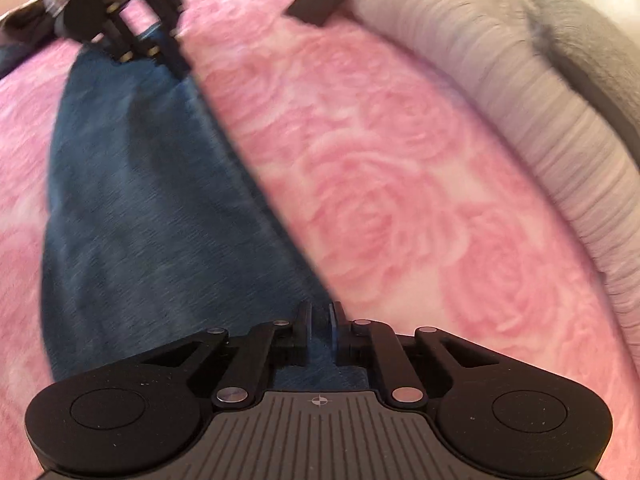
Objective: Fold clothes
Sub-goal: 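Grasp the folded jeans hem with the left gripper while the right gripper grasps the waistband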
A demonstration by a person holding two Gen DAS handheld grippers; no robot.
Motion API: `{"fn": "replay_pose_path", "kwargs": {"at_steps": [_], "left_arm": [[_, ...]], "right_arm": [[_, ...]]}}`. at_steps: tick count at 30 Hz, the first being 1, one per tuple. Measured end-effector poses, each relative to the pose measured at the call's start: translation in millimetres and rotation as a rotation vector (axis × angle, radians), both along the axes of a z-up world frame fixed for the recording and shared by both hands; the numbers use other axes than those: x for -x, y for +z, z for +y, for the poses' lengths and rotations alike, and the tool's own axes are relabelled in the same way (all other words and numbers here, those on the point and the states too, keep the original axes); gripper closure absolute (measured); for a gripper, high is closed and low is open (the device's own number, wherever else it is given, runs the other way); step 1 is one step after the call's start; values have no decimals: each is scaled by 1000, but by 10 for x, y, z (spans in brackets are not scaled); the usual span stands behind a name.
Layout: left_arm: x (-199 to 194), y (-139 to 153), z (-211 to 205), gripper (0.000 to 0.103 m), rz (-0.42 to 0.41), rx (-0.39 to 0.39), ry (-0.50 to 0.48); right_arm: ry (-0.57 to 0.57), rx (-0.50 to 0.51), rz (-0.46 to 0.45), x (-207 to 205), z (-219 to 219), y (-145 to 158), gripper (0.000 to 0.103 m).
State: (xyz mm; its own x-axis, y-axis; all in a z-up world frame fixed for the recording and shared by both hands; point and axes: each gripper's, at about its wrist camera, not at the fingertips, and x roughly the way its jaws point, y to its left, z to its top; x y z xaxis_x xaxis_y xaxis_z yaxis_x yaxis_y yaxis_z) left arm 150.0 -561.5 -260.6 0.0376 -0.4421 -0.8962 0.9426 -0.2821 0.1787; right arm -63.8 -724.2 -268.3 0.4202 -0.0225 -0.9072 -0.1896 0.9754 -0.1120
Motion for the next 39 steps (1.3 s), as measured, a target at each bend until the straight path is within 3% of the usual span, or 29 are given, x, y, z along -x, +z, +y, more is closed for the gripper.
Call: {"fn": "replay_pose_path", "kwargs": {"at_steps": [5, 9, 14, 22, 25, 28, 30, 32, 35, 37, 39], "left_arm": [[-32, -86, -22, 99, 28, 2, 63], [-43, -78, -37, 99, 37, -8, 93], [-1, -81, -91, 99, 19, -36, 107], [56, 22, -179, 98, 19, -80, 246], [195, 172, -182, 98, -15, -70, 301], [423, 420, -152, 95, 129, -9, 371], [693, 461, -170, 93, 172, -14, 352], [1006, 359, -212, 91, 164, -64, 281], [1408, 124, -249, 90, 114, -161, 183], [1599, 93, -240, 94, 45, -156, 139], [1769, 172, -247, 94, 27, -130, 119]], "right_arm": [[-41, 25, -35, 23, -18, 17, 94], [-183, -12, -85, 296, 8, 117, 94], [-263, 5, 9, 879, -197, -143, 94], [-713, 227, 8, 1998, -1261, -108, 94], [-894, 222, 13, 2407, -1396, 12, 94], [-950, 182, -12, 2742, -1214, 118, 94], [-941, 157, -8, 2934, -1026, 112, 94], [-947, 135, 9, 3129, -889, 31, 94], [-1005, 108, -55, 3330, -766, 106, 80], [-1036, 98, -106, 3380, -653, 243, 68], [-1035, 33, -184, 3437, -424, 386, 67]]}}
